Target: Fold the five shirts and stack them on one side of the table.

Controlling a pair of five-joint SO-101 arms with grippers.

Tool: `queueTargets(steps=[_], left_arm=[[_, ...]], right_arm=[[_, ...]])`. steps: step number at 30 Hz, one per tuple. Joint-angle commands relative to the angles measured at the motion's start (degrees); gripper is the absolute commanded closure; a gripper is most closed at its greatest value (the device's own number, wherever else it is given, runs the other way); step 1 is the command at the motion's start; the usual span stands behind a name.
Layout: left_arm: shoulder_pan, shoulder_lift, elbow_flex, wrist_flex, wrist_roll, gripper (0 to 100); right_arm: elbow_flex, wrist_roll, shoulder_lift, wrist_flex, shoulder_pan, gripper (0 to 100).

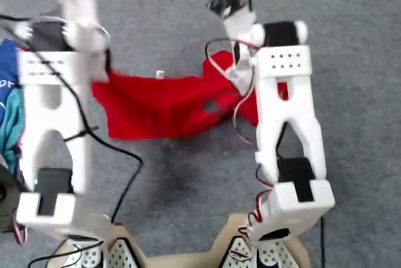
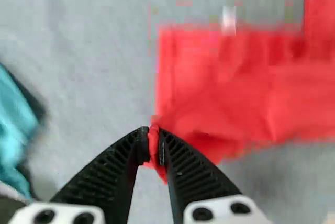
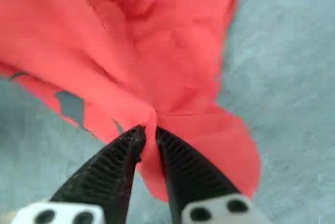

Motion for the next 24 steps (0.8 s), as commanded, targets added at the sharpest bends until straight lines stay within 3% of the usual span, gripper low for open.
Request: queueTargets(steps=[1,6,13,19,24], left_arm=[[4.7,-7.6,25.4,-6.5,1.7,98],[7.1,-17.5,48.4,-17.4,2.7,98],[10.4,-30.3,57.6,-17.4,2.7,98],[10.4,-35.4,58.1,-12.4,2.6,98],[10.4,-36.9,58.1,-10.5,2.6,98]], right_arm=[[17.2,3.3,-10.4,-6.6,-2.2,99.3],[43.4,7.9,-24.7,-14.5,-2.2,99.1],[64.9,16.8,-43.9,-15.9,-2.1,96.3],[67.6,23.4,-62.4,-7.3,-2.1,75.5],[58.0,23.2,-70.3,-6.9,-2.1,73.5]])
